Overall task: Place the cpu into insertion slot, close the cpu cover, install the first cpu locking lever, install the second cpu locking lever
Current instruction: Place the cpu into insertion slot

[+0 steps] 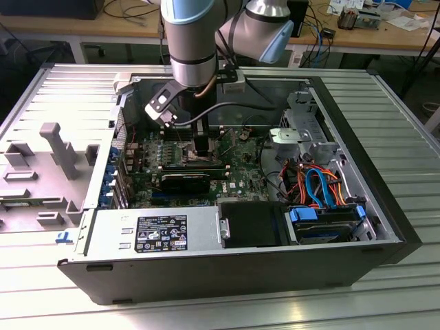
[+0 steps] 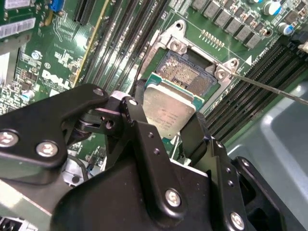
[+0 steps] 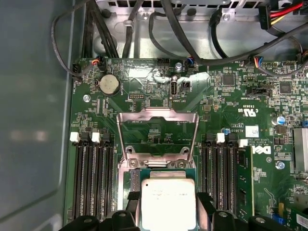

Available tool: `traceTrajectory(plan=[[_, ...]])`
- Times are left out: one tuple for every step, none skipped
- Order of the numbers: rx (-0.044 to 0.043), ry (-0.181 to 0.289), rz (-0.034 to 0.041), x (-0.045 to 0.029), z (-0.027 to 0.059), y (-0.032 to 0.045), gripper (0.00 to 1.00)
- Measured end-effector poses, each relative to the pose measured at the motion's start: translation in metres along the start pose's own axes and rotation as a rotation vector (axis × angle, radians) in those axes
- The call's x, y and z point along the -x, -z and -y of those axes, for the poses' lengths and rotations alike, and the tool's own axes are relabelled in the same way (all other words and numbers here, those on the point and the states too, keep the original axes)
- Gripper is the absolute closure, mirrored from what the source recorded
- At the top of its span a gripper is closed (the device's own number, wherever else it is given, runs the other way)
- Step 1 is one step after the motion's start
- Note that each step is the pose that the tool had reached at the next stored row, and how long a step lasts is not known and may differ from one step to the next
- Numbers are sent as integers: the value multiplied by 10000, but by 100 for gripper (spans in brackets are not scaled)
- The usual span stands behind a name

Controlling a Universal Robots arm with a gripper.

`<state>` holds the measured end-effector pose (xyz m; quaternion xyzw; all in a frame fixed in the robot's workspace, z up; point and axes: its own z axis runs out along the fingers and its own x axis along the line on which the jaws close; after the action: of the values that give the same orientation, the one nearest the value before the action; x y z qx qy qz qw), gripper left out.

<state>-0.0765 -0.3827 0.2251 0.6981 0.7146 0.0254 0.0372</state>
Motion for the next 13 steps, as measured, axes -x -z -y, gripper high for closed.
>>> traceTrajectory(plan=[[0, 4, 37, -9, 7, -15, 45], [0, 4, 40, -11, 26, -24, 45], [0, 4, 38, -15, 43, -32, 45], [0, 4, 39, -17, 56, -36, 45], [1, 4, 38, -21, 67, -42, 45], [1, 4, 37, -25, 76, -51, 45], [-1, 4, 39, -29, 84, -65, 45], [1, 3, 38, -32, 89, -79, 45], [0, 4, 39, -38, 100, -116, 45], [1, 3, 38, -43, 108, -139, 45], [1, 3, 38, -46, 112, -148, 45], [0, 4, 40, -50, 114, -154, 45], [-1, 4, 40, -62, 115, -156, 45]])
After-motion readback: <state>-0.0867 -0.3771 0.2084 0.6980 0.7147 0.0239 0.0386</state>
